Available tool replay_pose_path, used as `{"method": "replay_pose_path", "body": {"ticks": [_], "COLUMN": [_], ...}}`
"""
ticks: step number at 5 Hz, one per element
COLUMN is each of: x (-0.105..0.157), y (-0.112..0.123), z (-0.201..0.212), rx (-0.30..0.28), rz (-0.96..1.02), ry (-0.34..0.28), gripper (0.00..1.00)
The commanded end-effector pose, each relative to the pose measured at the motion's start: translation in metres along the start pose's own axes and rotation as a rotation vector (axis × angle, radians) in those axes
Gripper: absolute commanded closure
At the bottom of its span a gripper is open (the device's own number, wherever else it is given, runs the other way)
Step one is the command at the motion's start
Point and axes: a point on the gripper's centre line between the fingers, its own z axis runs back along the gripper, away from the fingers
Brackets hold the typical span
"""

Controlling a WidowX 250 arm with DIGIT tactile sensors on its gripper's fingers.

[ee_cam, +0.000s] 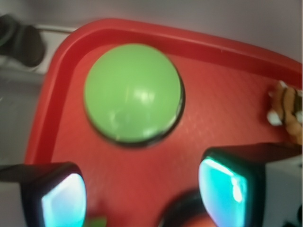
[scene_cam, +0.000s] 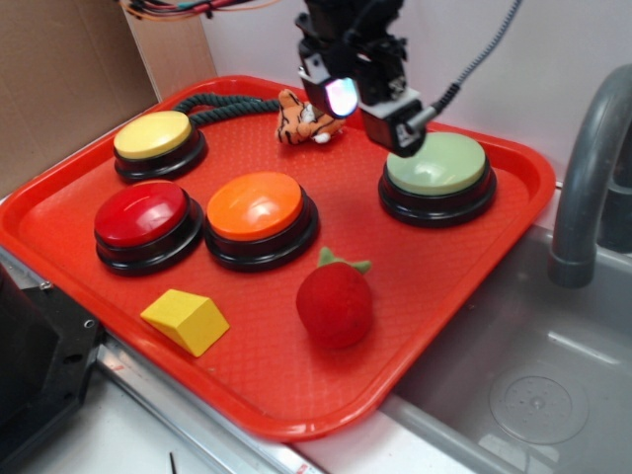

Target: Push the green button.

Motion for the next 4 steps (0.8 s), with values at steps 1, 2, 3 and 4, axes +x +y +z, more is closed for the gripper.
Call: {"method": "replay_pose_path", "body": {"ticks": [1,2,3,4], "x": [0.035,0.029,0.027,0.028], "y": [-0.008,-0.005,-0.005,-0.007], "z": [-0.004,-0.016,-0.026,-0.028], "rx": [-0.008,-0.012,-0.017,-0.013], "rz": [0.010,0.007,-0.014,-0.026], "ry": [-0.071,-0.053,-0.047,-0.044], "gripper": [0.00,0.00,0.00,0.00]}}
